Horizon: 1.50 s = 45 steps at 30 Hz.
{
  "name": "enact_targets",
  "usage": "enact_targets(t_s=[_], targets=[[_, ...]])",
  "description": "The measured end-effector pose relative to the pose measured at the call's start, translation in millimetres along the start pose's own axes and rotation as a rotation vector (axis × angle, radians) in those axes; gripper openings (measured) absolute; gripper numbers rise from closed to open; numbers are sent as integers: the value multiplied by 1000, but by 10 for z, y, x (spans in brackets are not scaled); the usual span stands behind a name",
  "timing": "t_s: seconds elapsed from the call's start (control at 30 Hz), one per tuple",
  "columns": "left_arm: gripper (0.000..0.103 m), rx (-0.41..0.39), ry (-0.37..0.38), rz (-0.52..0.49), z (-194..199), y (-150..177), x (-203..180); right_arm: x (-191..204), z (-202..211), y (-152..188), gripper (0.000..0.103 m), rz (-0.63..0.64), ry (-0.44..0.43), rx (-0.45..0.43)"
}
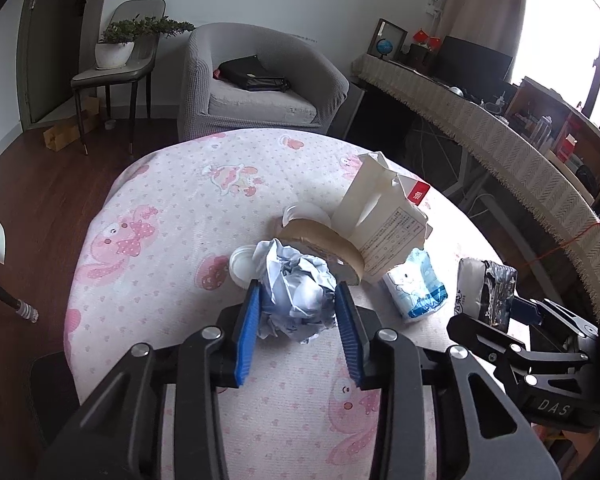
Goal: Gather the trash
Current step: 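Carry both items to the green bin while the left tool drops the foil ball inside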
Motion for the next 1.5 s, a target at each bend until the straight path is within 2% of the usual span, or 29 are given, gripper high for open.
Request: enact_targets(t_s=[0.3, 0.73, 1.07, 1.33, 1.5], targets=[[39, -35, -25, 6, 245, -103, 242, 254, -57, -147, 75, 26, -36, -9], [39, -61, -121, 23, 546, -180, 824, 768, -187, -336, 75, 64, -113, -15], [39, -75, -187, 63, 809, -227, 1371, 1313, -241, -491, 75, 117, -187, -30], [39, -45, -250, 64, 953, -90, 1837, 1756, -269, -611, 75, 164, -231, -44], [39, 5, -290, 78, 954, 88, 2172, 2039, -347, -650, 75, 180, -273, -40]])
Point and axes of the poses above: each gripper's, at about its wrist camera, not at the fingertips, and z roughly against the way its jaws point, x to its left, y to its underside, the point moved 10 cm from there along -z, roughly the way its jaws point, and after that the axes turned 13 degrees about z, right-handed, at the moved point
